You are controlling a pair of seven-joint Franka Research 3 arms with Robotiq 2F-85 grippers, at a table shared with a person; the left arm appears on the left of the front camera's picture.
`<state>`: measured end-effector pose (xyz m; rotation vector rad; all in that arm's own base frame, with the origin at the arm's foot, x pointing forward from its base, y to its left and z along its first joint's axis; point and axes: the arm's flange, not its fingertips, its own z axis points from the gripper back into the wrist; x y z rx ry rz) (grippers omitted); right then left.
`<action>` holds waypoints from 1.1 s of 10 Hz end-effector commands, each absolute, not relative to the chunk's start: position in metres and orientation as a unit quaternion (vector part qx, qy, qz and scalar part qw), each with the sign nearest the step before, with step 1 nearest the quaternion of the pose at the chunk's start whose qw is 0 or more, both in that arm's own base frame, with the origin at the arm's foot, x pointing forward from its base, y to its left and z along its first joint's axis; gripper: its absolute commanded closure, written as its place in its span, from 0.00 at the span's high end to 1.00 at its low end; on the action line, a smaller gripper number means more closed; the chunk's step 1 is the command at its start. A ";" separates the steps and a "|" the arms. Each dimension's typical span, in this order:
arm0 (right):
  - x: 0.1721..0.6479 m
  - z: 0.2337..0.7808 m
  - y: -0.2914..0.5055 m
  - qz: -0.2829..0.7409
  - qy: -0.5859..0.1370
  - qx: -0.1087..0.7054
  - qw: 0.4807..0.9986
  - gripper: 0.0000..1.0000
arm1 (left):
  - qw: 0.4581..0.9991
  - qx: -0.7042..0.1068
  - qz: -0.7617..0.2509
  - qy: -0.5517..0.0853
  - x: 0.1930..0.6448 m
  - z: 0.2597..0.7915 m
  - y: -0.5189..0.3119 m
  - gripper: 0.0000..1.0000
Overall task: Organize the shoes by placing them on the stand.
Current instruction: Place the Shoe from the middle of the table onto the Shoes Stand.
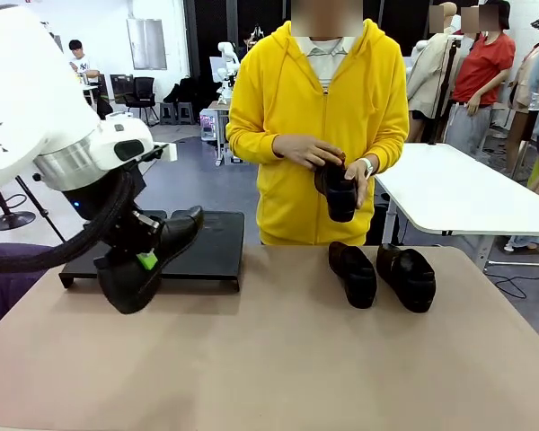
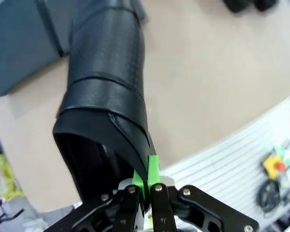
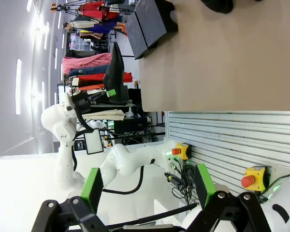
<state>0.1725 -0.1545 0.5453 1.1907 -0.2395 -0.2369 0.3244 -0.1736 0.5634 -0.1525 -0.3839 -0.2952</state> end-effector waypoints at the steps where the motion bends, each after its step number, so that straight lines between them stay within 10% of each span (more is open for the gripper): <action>1: 0.174 0.548 -0.154 -0.101 -0.123 0.565 0.810 1.00 | 0.961 -0.060 -0.100 -0.252 0.381 0.557 -0.102 0.00; 6: 0.174 0.548 -0.154 -0.101 -0.123 0.565 0.810 1.00 | 0.954 -0.102 -0.078 -0.270 0.465 0.493 0.030 0.00; 11: 0.174 0.548 -0.154 -0.101 -0.123 0.565 0.810 1.00 | 0.954 -0.028 -0.084 -0.286 0.444 0.500 0.023 0.00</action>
